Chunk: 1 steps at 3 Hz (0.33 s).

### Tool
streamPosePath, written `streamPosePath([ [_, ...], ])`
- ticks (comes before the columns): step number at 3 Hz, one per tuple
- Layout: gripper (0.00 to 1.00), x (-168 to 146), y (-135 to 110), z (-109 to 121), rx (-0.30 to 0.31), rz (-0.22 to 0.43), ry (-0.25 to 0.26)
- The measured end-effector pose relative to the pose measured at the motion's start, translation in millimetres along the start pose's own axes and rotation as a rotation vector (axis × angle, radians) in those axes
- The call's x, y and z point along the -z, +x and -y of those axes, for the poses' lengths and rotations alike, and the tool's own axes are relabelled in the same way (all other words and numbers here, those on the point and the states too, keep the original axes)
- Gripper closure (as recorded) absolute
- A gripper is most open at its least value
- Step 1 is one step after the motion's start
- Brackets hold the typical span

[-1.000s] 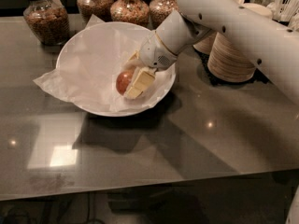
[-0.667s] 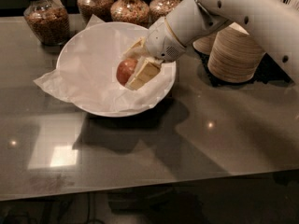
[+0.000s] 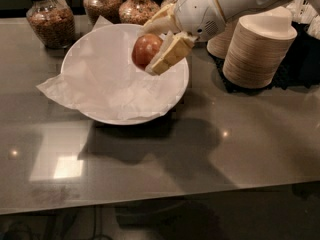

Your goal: Pick apple from white bowl

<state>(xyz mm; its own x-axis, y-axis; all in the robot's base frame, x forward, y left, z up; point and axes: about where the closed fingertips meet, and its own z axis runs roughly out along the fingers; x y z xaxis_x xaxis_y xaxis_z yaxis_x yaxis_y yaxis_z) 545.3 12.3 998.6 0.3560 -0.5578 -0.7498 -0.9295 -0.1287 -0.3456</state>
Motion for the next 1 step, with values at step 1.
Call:
streamPosePath([
  [1, 1.00, 2.5, -2.9, 1.3, 0.004, 0.006, 0.005],
])
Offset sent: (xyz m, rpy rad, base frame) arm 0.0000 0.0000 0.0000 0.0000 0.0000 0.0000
